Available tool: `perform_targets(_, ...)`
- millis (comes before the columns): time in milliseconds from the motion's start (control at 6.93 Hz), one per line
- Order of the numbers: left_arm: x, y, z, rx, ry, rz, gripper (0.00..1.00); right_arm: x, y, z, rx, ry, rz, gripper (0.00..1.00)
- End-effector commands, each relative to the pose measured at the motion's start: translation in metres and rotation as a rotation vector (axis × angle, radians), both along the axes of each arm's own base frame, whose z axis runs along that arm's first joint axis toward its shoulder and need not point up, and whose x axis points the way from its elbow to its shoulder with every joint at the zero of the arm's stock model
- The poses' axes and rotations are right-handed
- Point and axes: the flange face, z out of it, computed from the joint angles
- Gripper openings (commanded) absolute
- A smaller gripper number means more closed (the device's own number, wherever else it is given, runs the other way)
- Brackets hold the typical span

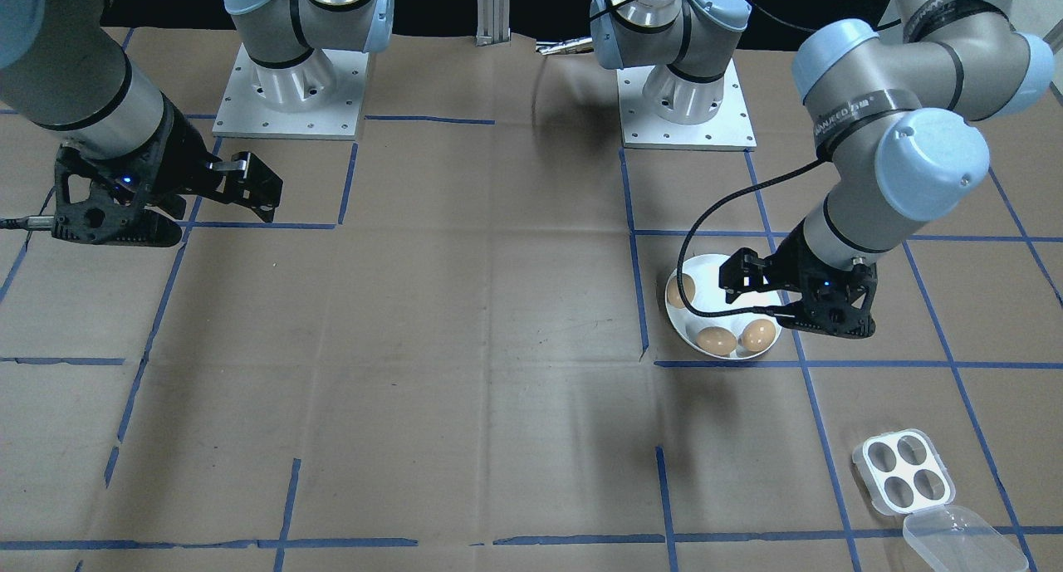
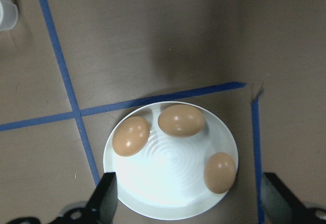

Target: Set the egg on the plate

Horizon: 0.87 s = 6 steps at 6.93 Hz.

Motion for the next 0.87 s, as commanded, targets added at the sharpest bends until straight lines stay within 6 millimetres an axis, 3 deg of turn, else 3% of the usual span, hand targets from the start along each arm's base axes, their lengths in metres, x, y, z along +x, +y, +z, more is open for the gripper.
perform_targets(0,-0.068,0.023,0.065,0.003,-0.016,0.055,0.99,0.000,0.000,0.000,-0.001,0.000,0.000,1.00)
perform_targets(144,-0.083,0.033,0.078,-0.015,-0.020,0.061,0.99,0.000,0.000,0.000,-0.001,0.000,0.000,1.00)
perform_targets(289,-0.083,0.041,0.076,0.006,-0.022,0.062,0.99,0.000,0.000,0.000,-0.001,0.000,0.000,1.00)
perform_targets(722,-0.080,0.042,0.072,0.013,-0.028,0.062,0.99,0.000,0.000,0.000,-0.001,0.000,0.000,1.00)
